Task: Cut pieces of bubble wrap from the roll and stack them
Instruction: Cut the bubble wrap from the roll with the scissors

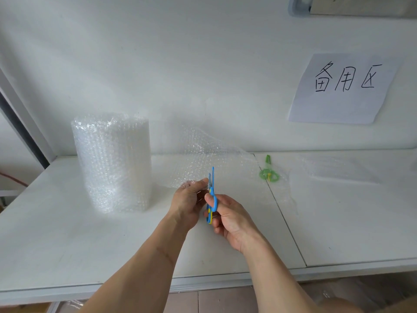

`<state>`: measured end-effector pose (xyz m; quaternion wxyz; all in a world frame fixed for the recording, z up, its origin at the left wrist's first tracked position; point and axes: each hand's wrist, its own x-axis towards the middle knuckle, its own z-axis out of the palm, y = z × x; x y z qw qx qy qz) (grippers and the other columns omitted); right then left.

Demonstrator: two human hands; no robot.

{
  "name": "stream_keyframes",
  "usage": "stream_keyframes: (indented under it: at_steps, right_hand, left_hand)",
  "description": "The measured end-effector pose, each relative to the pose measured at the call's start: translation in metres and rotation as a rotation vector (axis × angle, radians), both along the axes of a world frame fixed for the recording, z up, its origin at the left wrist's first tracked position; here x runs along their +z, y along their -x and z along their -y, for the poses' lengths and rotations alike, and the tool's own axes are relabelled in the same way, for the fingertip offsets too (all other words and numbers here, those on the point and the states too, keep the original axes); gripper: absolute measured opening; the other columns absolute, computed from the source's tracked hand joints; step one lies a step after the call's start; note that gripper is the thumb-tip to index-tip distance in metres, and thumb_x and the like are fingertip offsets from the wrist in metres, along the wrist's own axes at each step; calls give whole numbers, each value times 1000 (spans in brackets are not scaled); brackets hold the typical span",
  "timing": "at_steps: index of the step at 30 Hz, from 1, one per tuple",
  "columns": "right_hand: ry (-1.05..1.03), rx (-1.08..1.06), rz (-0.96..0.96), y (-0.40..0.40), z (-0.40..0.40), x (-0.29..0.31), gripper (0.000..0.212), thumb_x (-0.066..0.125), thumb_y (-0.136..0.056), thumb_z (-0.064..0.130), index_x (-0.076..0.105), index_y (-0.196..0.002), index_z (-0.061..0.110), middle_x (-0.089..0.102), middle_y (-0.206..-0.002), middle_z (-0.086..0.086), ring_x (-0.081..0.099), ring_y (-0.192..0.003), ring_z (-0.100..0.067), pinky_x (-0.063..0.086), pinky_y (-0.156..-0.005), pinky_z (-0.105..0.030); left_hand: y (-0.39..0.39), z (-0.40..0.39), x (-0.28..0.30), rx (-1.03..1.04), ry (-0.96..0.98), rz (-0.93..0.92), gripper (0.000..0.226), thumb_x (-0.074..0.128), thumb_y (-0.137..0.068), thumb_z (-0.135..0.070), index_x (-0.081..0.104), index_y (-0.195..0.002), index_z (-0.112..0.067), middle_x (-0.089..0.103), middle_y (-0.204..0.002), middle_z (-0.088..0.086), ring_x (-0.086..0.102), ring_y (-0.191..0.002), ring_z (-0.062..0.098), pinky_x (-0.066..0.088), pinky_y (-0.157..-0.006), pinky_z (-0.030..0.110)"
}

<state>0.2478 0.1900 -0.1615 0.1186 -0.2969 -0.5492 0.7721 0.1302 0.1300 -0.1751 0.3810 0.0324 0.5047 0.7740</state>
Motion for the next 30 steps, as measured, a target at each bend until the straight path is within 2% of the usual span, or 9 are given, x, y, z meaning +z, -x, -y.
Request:
stream_keyframes:
  at_steps: [2, 6, 9, 11, 15, 20, 25, 30]
  right_hand:
    - [-2, -10, -6, 2, -1, 0, 26, 76, -81, 37, 68, -93, 15, 61, -74, -8, 41, -45, -9, 35, -43, -21]
    - [-50, -32, 3, 3, -1, -7, 33, 78, -78, 38, 68, -102, 16, 61, -75, -6, 40, -46, -9, 36, -44, -21]
    - [-57, -43, -4, 3, -1, -10, 36, 79, -77, 39, 68, -103, 17, 60, -74, -6, 39, -46, -9, 35, -44, -22]
    - [-43, -52, -9, 4, -1, -10, 36, 79, -76, 39, 68, -102, 16, 61, -74, -7, 39, -45, -9, 35, -43, -22]
    - [-40, -52, -11, 5, 0, -10, 36, 79, -76, 39, 69, -100, 15, 58, -75, -9, 40, -44, -9, 35, -43, -22]
    - [-5, -48, -34, 8, -4, -7, 29, 78, -77, 39, 70, -91, 15, 59, -76, -10, 42, -45, -9, 35, -42, -22]
    - [-12, -77, -27, 11, -5, -4, 30, 78, -77, 39, 70, -93, 14, 60, -72, -6, 41, -45, -7, 36, -44, -22]
    - [-1, -72, -35, 10, -6, -5, 28, 78, -78, 37, 69, -94, 16, 61, -70, -4, 39, -46, -7, 35, -44, -21]
  left_hand:
    - [-1, 2, -2, -12, -3, -12, 28, 70, -83, -8, 48, -66, -11, 55, -61, 8, 57, -56, 21, 48, -62, 34]
    - [0, 2, 0, -13, 32, -34, 29, 71, -83, -12, 46, -69, -12, 52, -62, 9, 53, -54, 24, 44, -47, 30]
    - [-1, 1, 0, -7, 45, -29, 28, 73, -82, -13, 47, -71, -12, 53, -65, 10, 54, -60, 27, 42, -43, 30]
    - [0, 0, 2, -1, 44, -22, 27, 73, -82, -14, 48, -72, -13, 56, -68, 10, 56, -64, 28, 42, -43, 29]
    - [0, -2, 5, 20, 45, 4, 21, 73, -83, -16, 54, -75, -11, 60, -68, 6, 56, -58, 23, 42, -47, 30]
    - [-1, -3, 3, 9, 29, 8, 23, 69, -84, -9, 52, -69, -12, 55, -60, 6, 55, -54, 21, 44, -51, 30]
    - [-2, -1, 1, -7, 29, -21, 21, 68, -84, -8, 51, -71, -9, 57, -64, 10, 58, -54, 22, 43, -51, 32]
    - [-1, -4, 2, 1, 11, 1, 23, 74, -82, -16, 53, -90, -9, 59, -71, 13, 59, -55, 25, 42, -48, 32]
